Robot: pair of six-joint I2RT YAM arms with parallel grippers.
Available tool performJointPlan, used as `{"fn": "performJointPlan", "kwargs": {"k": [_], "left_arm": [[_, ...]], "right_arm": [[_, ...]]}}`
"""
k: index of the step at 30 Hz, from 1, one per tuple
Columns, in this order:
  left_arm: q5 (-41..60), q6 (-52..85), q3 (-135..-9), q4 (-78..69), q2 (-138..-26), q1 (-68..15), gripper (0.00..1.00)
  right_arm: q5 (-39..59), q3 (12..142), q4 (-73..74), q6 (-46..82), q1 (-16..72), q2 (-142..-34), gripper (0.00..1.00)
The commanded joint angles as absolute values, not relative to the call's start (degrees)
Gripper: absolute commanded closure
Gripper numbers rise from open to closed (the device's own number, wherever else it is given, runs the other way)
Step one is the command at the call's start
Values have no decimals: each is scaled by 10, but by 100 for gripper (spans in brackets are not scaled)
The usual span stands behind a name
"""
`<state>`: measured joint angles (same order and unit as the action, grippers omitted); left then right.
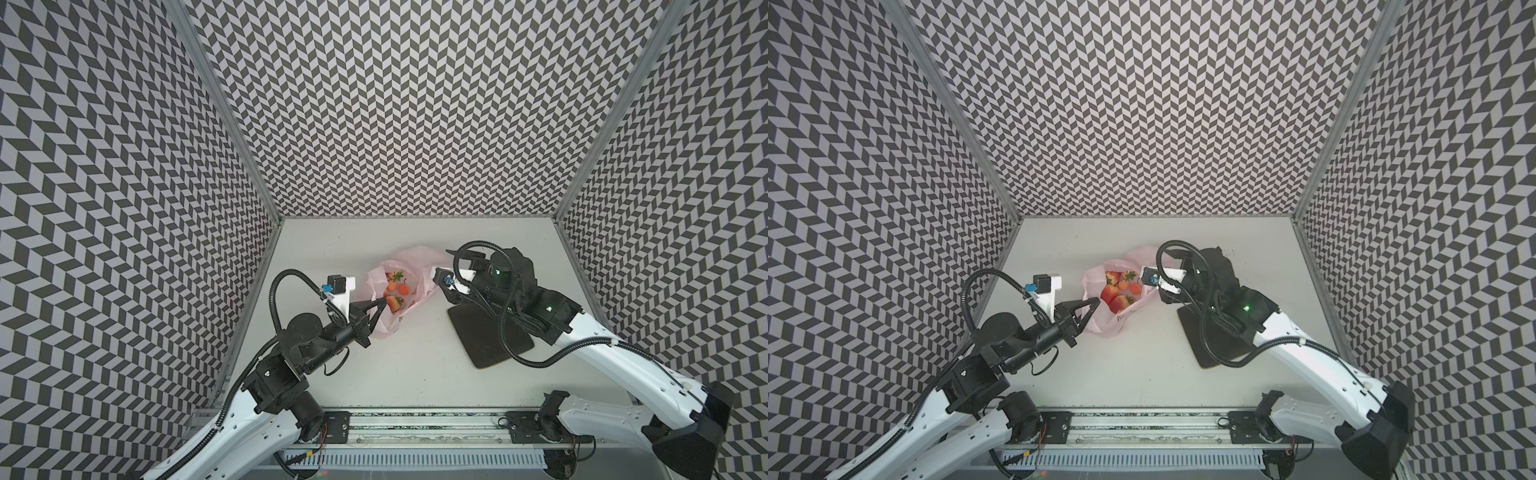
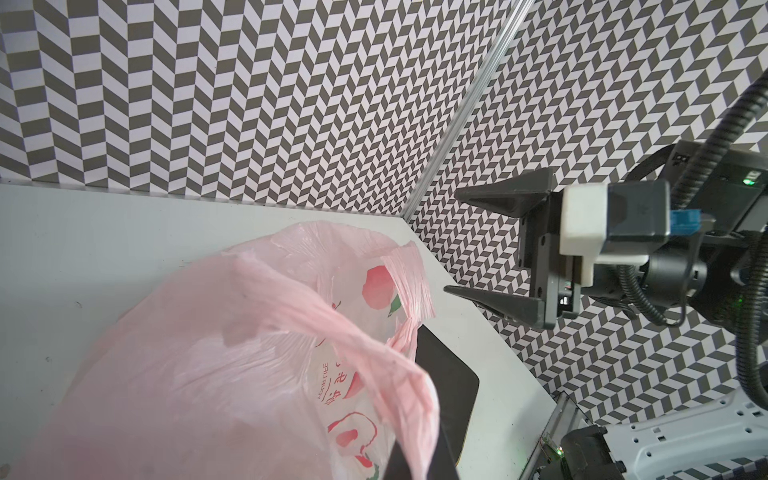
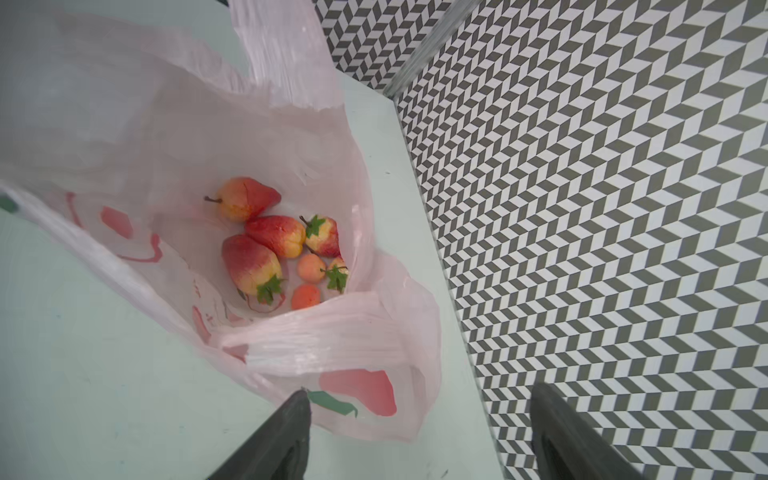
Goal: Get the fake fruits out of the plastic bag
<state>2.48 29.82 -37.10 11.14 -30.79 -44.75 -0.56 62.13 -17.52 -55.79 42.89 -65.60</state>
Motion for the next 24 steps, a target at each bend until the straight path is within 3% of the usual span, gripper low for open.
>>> {"fn": "performJointPlan", "kwargs": {"k": [1,10,24], "left_arm": [[26,292,-367,97,-299,-450,100],[20,284,-372,94,-296,-450,100],[11,278,-377,86,-295,-451,100]], "right_arm": [[-37,609,-135,-638,433,-647,20],[-68,589,-39,-666,443,-689,18],[-20,620,-3,-661,469,-775,19]]}}
